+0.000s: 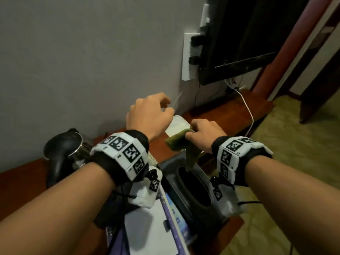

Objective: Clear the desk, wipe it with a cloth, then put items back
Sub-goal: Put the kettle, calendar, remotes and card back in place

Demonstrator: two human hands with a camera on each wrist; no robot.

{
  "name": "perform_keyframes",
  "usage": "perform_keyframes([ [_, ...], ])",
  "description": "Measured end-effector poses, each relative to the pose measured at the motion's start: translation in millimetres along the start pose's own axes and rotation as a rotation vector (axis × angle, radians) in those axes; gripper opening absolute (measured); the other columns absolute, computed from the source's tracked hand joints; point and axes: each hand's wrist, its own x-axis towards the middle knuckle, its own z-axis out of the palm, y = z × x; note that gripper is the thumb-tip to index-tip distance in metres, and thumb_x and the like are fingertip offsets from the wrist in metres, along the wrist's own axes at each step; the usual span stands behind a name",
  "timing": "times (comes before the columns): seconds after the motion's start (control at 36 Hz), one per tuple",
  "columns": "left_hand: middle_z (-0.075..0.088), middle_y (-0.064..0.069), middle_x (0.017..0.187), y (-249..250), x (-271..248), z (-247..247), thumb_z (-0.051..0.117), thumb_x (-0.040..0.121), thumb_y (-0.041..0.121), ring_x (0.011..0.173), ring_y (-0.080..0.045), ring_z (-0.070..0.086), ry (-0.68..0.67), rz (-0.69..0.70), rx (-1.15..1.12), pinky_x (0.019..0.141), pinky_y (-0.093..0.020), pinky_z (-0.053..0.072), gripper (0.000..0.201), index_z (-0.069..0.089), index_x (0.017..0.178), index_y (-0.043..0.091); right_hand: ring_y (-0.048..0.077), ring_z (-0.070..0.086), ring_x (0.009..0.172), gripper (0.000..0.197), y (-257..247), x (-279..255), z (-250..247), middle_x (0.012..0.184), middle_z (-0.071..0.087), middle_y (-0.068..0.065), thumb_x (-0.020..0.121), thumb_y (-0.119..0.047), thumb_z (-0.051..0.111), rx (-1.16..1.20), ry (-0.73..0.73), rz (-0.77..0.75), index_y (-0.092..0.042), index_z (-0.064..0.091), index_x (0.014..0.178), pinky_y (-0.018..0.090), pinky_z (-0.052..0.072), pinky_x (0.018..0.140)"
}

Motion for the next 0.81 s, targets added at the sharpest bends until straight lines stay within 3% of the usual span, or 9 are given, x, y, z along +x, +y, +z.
perform_keyframes([
  [0.08,0.07,0.009,0.107,3,25,16,0.053,0.078,0.039,0.104,-0.023,0.063,-0.033,-0.026,0.053,0.091,-0.041,0.05,0.036,0.064,0.113,0.036,0.033,0.057,0.104,0.024,6,32,-6,0.114,0.061,0.011,0.087,-0.03,0.057,-0.018,-0.03,0.031,-0.022,0.056,0.11,0.034,0.047,0.082],
  [0.14,0.069,0.009,0.109,4,39,24,0.054,0.081,0.037,0.105,-0.023,0.062,-0.049,-0.038,0.079,0.092,-0.041,0.05,0.034,0.063,0.114,0.035,0.033,0.058,0.104,0.03,9,51,-7,0.116,0.06,0.013,0.089,-0.029,0.054,-0.003,-0.047,0.076,-0.016,0.06,0.116,0.036,0.049,0.087],
  [0.22,0.069,0.01,0.11,4,60,36,0.055,0.083,0.036,0.105,-0.022,0.062,-0.072,-0.066,0.091,0.093,-0.042,0.05,0.033,0.063,0.115,0.035,0.033,0.059,0.103,0.031,13,78,-5,0.117,0.061,0.014,0.092,-0.03,0.052,0.02,-0.07,0.092,-0.013,0.063,0.115,0.038,0.05,0.088],
  [0.36,0.068,0.011,0.112,-5,93,51,0.054,0.083,0.036,0.107,-0.021,0.061,-0.074,-0.131,0.14,0.093,-0.042,0.049,0.033,0.063,0.115,0.036,0.032,0.058,0.108,0.029,24,123,1,0.119,0.062,0.011,0.094,-0.033,0.053,0.02,-0.145,0.037,-0.019,0.065,0.117,0.037,0.048,0.093],
  [0.5,0.068,0.011,0.113,-15,120,68,0.054,0.083,0.035,0.107,-0.021,0.061,-0.04,-0.214,0.178,0.093,-0.044,0.048,0.033,0.063,0.115,0.035,0.034,0.058,0.11,0.03,40,174,13,0.124,0.061,0.015,0.095,-0.025,0.051,0.094,-0.198,0.057,-0.015,0.062,0.121,0.034,0.048,0.091],
  [0.64,0.068,0.012,0.111,-23,144,94,0.054,0.082,0.034,0.106,-0.021,0.062,0.008,-0.339,0.217,0.093,-0.042,0.049,0.033,0.063,0.114,0.035,0.036,0.057,0.11,0.036,54,227,19,0.123,0.06,0.017,0.096,-0.034,0.05,0.108,-0.233,0.024,-0.011,0.061,0.121,0.039,0.047,0.094],
  [0.72,0.068,0.013,0.111,-22,156,110,0.054,0.08,0.034,0.105,-0.022,0.063,0.02,-0.403,0.237,0.093,-0.043,0.05,0.034,0.062,0.113,0.036,0.038,0.053,0.116,0.048,71,255,19,0.129,0.054,0.019,0.093,-0.039,0.055,0.02,-0.207,0.042,-0.007,0.048,0.129,0.04,0.044,0.094],
  [0.81,0.068,0.012,0.111,-20,164,119,0.055,0.08,0.033,0.105,-0.023,0.062,0.058,-0.455,0.243,0.093,-0.042,0.05,0.035,0.062,0.114,0.035,0.039,0.047,0.122,0.049,87,276,19,0.137,0.041,0.018,0.095,-0.033,0.055,-0.151,-0.168,-0.047,-0.006,0.036,0.132,0.043,0.041,0.094],
])
